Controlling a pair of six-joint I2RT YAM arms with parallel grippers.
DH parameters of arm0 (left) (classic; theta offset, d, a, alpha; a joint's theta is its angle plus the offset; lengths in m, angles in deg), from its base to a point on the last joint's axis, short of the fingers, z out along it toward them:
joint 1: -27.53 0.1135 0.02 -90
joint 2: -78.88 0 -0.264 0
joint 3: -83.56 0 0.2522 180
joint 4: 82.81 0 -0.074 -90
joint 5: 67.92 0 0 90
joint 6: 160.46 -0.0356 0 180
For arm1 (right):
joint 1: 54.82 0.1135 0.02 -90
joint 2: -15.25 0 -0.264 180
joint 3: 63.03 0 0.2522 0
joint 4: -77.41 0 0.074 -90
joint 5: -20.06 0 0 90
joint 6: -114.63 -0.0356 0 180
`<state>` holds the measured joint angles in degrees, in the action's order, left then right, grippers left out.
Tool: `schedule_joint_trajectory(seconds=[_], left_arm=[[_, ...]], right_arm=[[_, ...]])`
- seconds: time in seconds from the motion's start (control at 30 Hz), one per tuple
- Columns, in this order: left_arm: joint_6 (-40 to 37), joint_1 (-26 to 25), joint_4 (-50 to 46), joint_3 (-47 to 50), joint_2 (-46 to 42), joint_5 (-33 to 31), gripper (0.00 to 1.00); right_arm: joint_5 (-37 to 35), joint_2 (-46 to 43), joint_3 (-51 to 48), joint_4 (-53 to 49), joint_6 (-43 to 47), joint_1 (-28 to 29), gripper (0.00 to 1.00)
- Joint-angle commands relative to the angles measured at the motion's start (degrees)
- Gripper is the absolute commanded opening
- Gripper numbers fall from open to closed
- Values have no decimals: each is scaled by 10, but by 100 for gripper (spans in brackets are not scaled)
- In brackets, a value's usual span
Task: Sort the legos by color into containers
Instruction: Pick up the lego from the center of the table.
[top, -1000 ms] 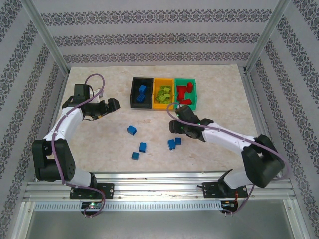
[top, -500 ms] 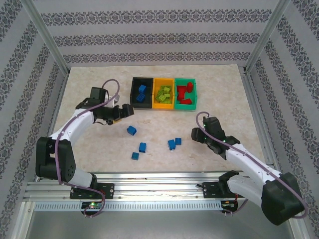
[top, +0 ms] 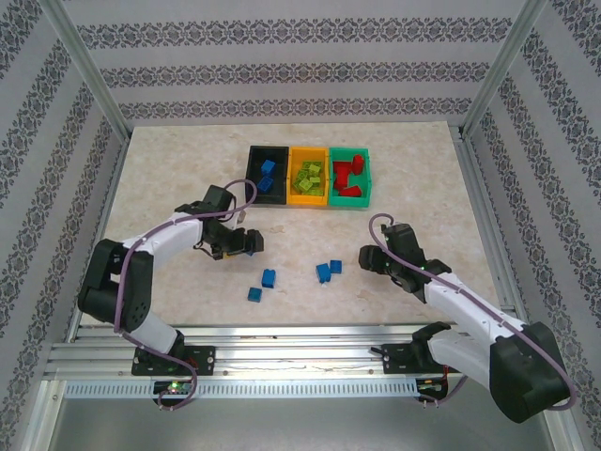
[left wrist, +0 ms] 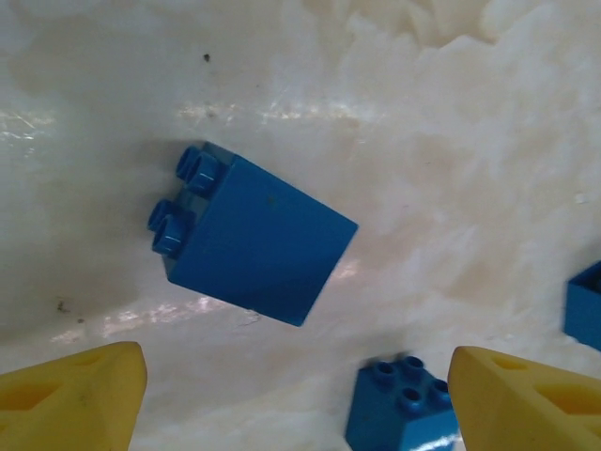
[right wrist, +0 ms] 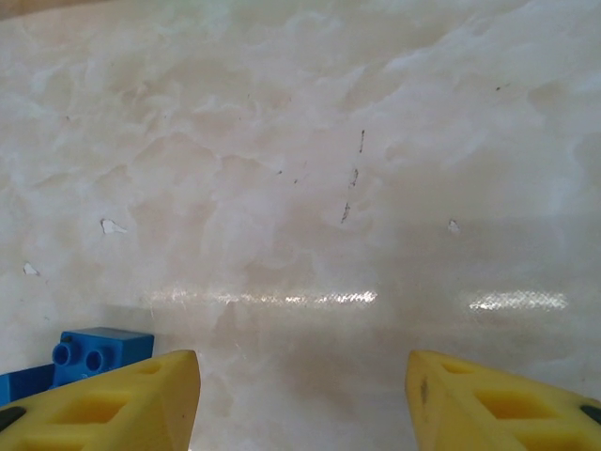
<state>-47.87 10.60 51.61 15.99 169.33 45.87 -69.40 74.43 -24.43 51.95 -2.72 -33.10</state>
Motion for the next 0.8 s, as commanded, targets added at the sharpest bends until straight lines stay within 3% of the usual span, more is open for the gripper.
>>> schedule_joint_trajectory(seconds=[0.0, 0.3, 0.5, 0.63, 0.77], left_arm=[[-37, -16, -46, -35, 15, -84, 82], [-76, -40, -97, -115, 90, -128, 79], [-90, -70, -128, -163, 145, -193, 78], [-95, -81, -134, -177, 168, -203, 70], [-97, -84, -135, -175, 170, -198, 53]], right_arm=[[-6, 5, 13, 12, 12, 13, 60], [-21, 16, 18, 10, 17, 31, 60], [-30, 21, 20, 9, 19, 38, 60], [-33, 21, 21, 9, 20, 41, 60], [-37, 21, 21, 8, 20, 44, 60]])
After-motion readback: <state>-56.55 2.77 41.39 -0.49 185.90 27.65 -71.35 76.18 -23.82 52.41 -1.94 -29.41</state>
